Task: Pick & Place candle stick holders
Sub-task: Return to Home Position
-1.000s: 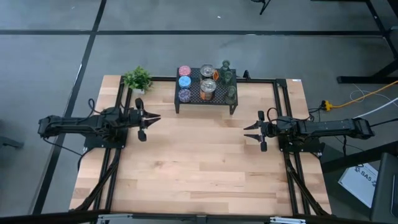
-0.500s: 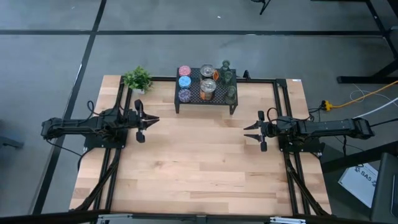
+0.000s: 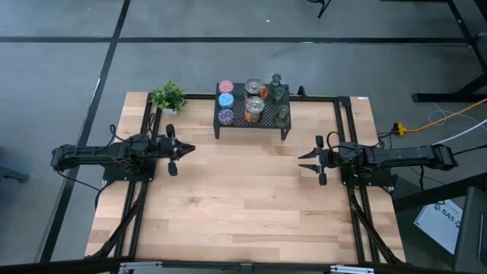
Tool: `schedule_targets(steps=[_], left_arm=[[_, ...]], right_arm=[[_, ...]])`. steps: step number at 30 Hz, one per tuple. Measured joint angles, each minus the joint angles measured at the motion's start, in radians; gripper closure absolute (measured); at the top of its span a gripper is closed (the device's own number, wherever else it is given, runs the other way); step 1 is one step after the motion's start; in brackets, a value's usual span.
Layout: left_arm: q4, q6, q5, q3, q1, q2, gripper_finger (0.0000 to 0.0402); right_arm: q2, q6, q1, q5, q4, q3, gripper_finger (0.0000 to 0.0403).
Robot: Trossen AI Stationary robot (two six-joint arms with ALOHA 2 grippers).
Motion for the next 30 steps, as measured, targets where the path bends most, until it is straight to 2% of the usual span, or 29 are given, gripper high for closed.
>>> schedule_targets(steps=[7, 14, 18, 21, 24, 30], left_arm=[[-0.077, -0.038, -0.011, 0.000, 0.000, -0.054, 0.0382], [-0.096, -0.005, 0.048, 0.001, 0.000, -0.124, 0.0384], [-0.096, 0.023, 0.037, 0.001, 0.000, -0.135, 0.0386], [-0.070, 0.025, 0.009, -0.003, 0.000, -0.135, 0.0386], [0.055, 0.034, 0.029, -0.048, 0.000, -0.136, 0.0387], [0.051, 0.040, 0.035, -0.047, 0.000, -0.131, 0.0387]], right_arm=[[0.000, 0.000, 0.000, 0.000, 0.000, 0.000, 0.0271], [0.000, 0.000, 0.000, 0.000, 0.000, 0.000, 0.0271], [0.000, 0.000, 0.000, 0.000, 0.000, 0.000, 0.0271], [0.000, 0.000, 0.000, 0.000, 0.000, 0.000, 0.0271], [0.000, 0.000, 0.000, 0.000, 0.000, 0.000, 0.0271], [0.000, 0.000, 0.000, 0.000, 0.000, 0.000, 0.0271]])
